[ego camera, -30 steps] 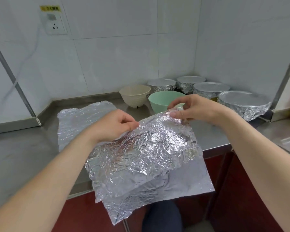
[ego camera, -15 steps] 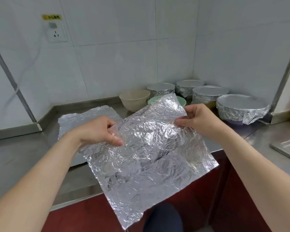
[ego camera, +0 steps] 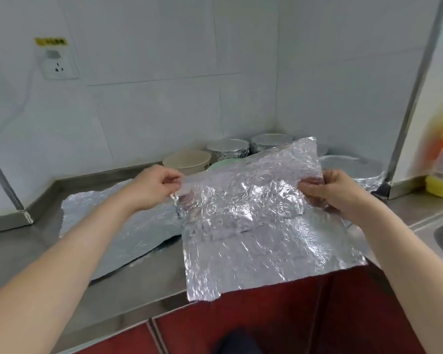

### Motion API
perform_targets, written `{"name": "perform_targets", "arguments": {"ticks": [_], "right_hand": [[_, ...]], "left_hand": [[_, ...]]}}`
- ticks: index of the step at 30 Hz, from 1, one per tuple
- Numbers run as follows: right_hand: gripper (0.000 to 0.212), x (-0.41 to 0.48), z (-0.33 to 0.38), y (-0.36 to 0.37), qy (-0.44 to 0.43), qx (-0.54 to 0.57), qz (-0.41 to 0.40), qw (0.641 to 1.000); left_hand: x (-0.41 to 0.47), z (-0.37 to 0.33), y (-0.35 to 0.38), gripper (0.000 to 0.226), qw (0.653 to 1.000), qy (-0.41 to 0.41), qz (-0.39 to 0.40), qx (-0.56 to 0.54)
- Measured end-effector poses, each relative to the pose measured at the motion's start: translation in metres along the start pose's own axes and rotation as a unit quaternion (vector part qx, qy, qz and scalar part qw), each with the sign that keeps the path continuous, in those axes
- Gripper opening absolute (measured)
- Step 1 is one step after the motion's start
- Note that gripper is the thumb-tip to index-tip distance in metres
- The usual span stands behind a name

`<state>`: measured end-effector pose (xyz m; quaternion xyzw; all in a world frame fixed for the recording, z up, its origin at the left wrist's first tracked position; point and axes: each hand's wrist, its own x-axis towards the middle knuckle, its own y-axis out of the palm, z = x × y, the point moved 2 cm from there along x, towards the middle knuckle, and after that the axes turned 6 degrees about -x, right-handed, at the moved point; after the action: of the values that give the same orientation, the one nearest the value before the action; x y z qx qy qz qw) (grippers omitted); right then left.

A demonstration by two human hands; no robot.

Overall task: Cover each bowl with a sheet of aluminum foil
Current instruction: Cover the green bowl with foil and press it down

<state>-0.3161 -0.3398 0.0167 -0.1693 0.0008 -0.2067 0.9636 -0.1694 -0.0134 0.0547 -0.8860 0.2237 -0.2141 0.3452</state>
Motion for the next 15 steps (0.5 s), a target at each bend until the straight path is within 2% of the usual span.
{"name": "perform_targets", "arguments": {"ticks": [2,3,4,5,7,9,11,13,15], "right_hand": [[0.02,0.005,-0.011,-0.018,0.025,0.113,-0.099,0.988],[0.017,0.005,-0.014,-0.026,0.03,0.168,-0.146,0.974],[0.011,0.007,-0.018,-0.033,0.027,0.217,-0.187,0.958],[0.005,0.008,-0.02,-0.035,0.024,0.255,-0.22,0.941],[0.014,0.01,-0.022,-0.036,0.009,0.302,-0.274,0.913],[0.02,0.015,-0.023,-0.035,-0.006,0.319,-0.323,0.891],[0.018,0.022,-0.021,-0.034,-0.012,0.309,-0.345,0.886],[0.019,0.029,-0.017,-0.039,-0.037,0.261,-0.382,0.886],[0.03,0.029,-0.01,-0.04,-0.091,0.179,-0.419,0.886]], "left_hand": [[0.014,0.005,0.002,0.028,0.974,0.005,-0.166,-0.152],[0.022,0.008,0.008,0.03,0.956,0.003,-0.223,-0.188],[0.031,0.007,0.018,0.031,0.953,0.001,-0.24,-0.183],[0.036,0.007,0.033,0.03,0.963,-0.006,-0.219,-0.157],[0.048,0.008,0.074,0.026,0.992,-0.017,-0.105,-0.071],[0.058,0.009,0.106,0.041,0.997,-0.015,-0.017,0.068],[0.069,0.011,0.121,0.047,0.985,-0.013,-0.011,0.172],[0.079,0.008,0.126,0.04,0.981,-0.013,-0.039,0.187],[0.083,0.004,0.125,0.027,0.984,-0.006,-0.062,0.165]]}}
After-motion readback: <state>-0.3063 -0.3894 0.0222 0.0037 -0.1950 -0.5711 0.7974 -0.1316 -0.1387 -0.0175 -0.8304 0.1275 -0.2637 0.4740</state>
